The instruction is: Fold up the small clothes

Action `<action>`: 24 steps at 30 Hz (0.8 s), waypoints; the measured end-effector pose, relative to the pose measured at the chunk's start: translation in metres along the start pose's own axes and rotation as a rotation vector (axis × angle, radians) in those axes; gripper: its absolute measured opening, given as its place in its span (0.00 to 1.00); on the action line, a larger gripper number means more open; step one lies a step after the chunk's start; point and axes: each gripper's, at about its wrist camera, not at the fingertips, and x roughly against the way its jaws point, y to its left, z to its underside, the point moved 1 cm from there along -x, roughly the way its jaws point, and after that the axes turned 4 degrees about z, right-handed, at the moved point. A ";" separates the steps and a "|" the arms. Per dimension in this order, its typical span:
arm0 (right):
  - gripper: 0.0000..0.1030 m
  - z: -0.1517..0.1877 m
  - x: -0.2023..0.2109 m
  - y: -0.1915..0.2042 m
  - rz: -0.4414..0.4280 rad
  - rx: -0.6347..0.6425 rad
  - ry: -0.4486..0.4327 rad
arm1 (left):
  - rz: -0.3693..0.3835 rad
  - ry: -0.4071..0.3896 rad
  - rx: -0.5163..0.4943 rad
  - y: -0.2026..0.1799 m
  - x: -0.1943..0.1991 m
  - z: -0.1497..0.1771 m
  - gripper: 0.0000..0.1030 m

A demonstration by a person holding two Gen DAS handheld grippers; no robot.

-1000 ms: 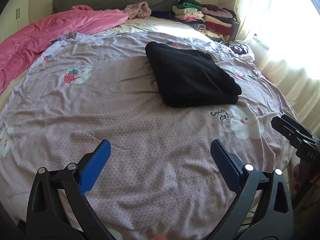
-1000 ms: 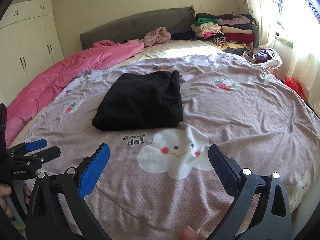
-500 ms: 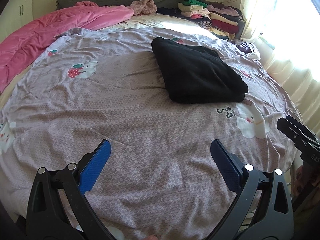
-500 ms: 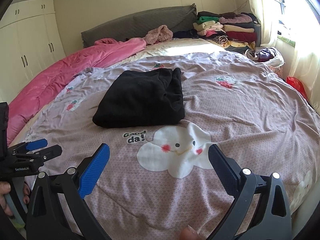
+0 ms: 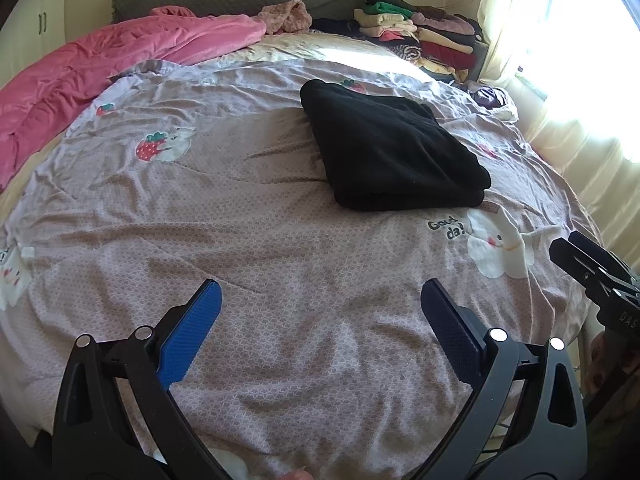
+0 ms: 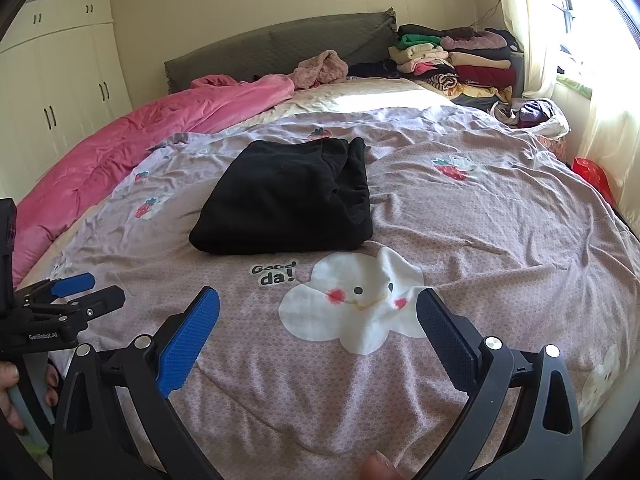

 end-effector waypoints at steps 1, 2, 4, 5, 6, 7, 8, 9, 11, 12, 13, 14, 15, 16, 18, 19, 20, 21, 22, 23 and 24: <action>0.96 0.000 0.000 0.000 -0.001 0.001 0.001 | 0.001 0.000 0.000 0.000 0.000 0.000 0.91; 0.96 0.000 0.001 0.000 0.002 0.001 0.001 | 0.002 -0.001 -0.001 0.000 0.001 0.000 0.91; 0.96 0.000 0.001 0.000 -0.001 0.000 0.001 | 0.002 0.000 0.000 0.000 0.001 0.000 0.91; 0.96 0.000 0.002 0.001 -0.002 -0.001 0.001 | 0.002 -0.001 0.000 0.000 0.001 0.000 0.91; 0.96 0.000 0.002 0.001 0.001 0.000 -0.001 | 0.002 -0.003 0.000 0.000 0.002 0.000 0.91; 0.96 0.001 0.002 0.001 0.001 0.001 -0.001 | 0.003 -0.004 0.000 0.000 0.002 0.000 0.91; 0.96 0.001 0.002 0.002 0.003 0.002 -0.001 | 0.002 -0.003 0.001 0.000 0.002 0.000 0.91; 0.96 0.001 0.002 0.002 0.003 0.002 0.000 | 0.002 -0.003 0.000 0.000 0.002 0.000 0.91; 0.96 0.001 0.002 0.003 -0.002 0.003 0.005 | 0.004 -0.003 0.000 0.000 0.002 0.000 0.91; 0.96 0.001 0.002 0.003 -0.002 0.005 0.006 | 0.004 -0.004 0.000 0.000 0.002 0.000 0.91; 0.96 0.001 0.002 0.004 -0.003 0.007 0.009 | 0.002 -0.003 0.000 0.000 0.002 0.000 0.91; 0.96 0.001 0.002 0.005 -0.004 0.008 0.010 | 0.002 -0.004 0.000 0.000 0.002 0.000 0.91; 0.96 0.001 0.002 0.005 -0.005 0.008 0.010 | 0.003 -0.004 -0.001 0.000 0.002 0.000 0.91; 0.96 0.000 0.002 0.006 -0.005 0.009 0.009 | 0.003 -0.003 -0.001 0.000 0.002 0.000 0.91; 0.96 0.000 0.002 0.006 -0.004 0.009 0.009 | 0.002 -0.003 0.000 0.000 0.002 0.000 0.91; 0.96 0.000 0.002 0.006 -0.006 0.009 0.011 | 0.003 -0.003 0.000 0.000 0.002 0.000 0.91; 0.96 0.000 0.002 0.007 -0.006 0.010 0.012 | 0.003 -0.003 -0.001 0.000 0.002 0.000 0.91; 0.96 0.000 0.002 0.007 -0.005 0.011 0.013 | 0.002 -0.003 -0.001 0.000 0.002 0.000 0.91; 0.96 0.000 0.002 0.008 -0.004 0.013 0.015 | 0.003 -0.003 0.000 0.000 0.002 0.000 0.91; 0.96 0.000 0.002 0.008 -0.005 0.013 0.016 | 0.002 -0.003 0.000 0.000 0.002 0.000 0.91; 0.96 0.000 0.002 0.008 -0.006 0.013 0.016 | 0.003 -0.004 0.000 0.000 0.002 0.000 0.91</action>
